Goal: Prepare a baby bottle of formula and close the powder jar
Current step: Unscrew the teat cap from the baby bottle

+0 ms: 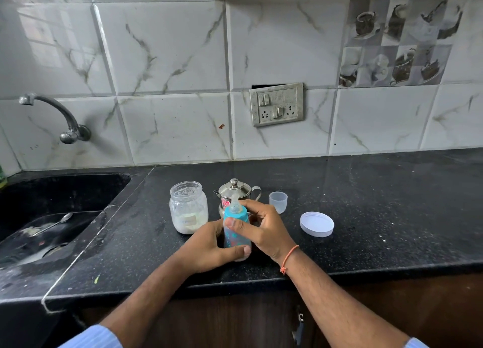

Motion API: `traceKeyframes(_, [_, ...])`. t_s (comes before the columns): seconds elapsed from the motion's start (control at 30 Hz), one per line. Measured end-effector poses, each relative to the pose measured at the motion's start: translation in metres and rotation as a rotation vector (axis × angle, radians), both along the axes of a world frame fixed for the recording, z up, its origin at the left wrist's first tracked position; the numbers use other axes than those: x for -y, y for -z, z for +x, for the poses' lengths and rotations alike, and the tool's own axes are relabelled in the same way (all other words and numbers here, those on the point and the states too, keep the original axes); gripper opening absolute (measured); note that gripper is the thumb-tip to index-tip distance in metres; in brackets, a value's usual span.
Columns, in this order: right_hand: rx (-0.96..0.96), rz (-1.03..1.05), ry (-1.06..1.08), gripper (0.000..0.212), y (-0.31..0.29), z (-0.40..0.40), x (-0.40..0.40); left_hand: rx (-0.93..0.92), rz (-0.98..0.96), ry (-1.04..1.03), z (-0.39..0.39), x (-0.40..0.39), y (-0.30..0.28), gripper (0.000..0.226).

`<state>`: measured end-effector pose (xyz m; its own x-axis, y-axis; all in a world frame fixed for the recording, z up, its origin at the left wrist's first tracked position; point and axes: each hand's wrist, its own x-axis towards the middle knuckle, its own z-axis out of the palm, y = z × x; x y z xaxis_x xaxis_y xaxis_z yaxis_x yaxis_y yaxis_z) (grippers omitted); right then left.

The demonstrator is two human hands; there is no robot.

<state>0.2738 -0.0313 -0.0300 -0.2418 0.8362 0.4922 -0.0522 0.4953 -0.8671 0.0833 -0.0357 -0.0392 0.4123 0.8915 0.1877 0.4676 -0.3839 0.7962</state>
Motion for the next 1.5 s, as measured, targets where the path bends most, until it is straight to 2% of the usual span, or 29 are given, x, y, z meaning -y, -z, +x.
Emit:
traceKeyframes(0.03, [0.004, 0.011, 0.015, 0.033, 0.000, -0.001, 0.001, 0.011, 0.041, -0.025, 0.002, 0.003, 0.002, 0.030])
traceKeyframes(0.17, [0.030, 0.083, 0.114, 0.033, 0.004, -0.004, 0.000, 0.064, 0.259, -0.213, 0.006, 0.017, 0.003, 0.063])
traceKeyframes(0.27, [0.036, 0.089, 0.162, 0.033, 0.005, -0.004, -0.002, 0.129, 0.265, -0.287, 0.006, 0.017, 0.002, 0.055])
traceKeyframes(0.43, [0.058, 0.069, 0.187, 0.029, 0.006, -0.002, -0.005, 0.127, 0.120, -0.128, -0.001, 0.007, 0.005, 0.052])
traceKeyframes(0.6, [0.004, -0.007, 0.083, 0.035, 0.003, -0.001, -0.004, 0.169, 0.020, 0.035, -0.009, 0.001, 0.005, 0.035])
traceKeyframes(0.67, [0.003, 0.004, 0.090, 0.030, 0.003, -0.002, -0.003, 0.205, -0.003, 0.007, -0.003, 0.002, 0.003, 0.052])
traceKeyframes(0.73, [0.011, 0.018, 0.124, 0.029, 0.003, -0.003, -0.002, 0.228, 0.009, -0.124, 0.003, 0.001, 0.005, 0.077])
traceKeyframes(0.8, [0.029, 0.032, 0.169, 0.031, 0.003, -0.004, -0.002, 0.220, 0.070, -0.234, 0.004, -0.002, 0.009, 0.087])
traceKeyframes(0.87, [0.046, 0.049, 0.197, 0.032, 0.003, -0.003, -0.002, 0.219, 0.079, -0.202, 0.002, -0.001, 0.011, 0.075])
traceKeyframes(0.93, [0.047, 0.054, 0.201, 0.030, 0.002, -0.003, -0.002, 0.219, 0.052, -0.100, 0.000, 0.002, 0.009, 0.053])
traceKeyframes(1.0, [0.034, 0.042, 0.171, 0.028, 0.003, -0.002, -0.003, 0.199, 0.054, -0.009, -0.003, 0.004, 0.008, 0.041])
traceKeyframes(1.07, [0.024, 0.022, 0.162, 0.029, 0.003, -0.002, -0.004, 0.206, 0.022, 0.017, -0.002, 0.005, 0.006, 0.051])
traceKeyframes(1.13, [0.038, 0.017, 0.185, 0.034, 0.004, -0.003, -0.004, 0.181, 0.044, -0.058, 0.003, 0.004, 0.005, 0.067])
traceKeyframes(1.23, [0.057, 0.023, 0.204, 0.040, 0.004, -0.005, -0.003, 0.173, 0.142, -0.204, 0.008, 0.001, 0.010, 0.069])
traceKeyframes(1.4, [-0.012, 0.041, 0.163, 0.035, 0.002, -0.004, -0.005, 0.207, 0.097, -0.039, 0.000, 0.001, 0.012, 0.058])
traceKeyframes(1.5, [0.021, 0.075, 0.169, 0.037, 0.003, -0.004, -0.006, 0.157, 0.092, -0.056, 0.003, 0.002, 0.008, 0.078])
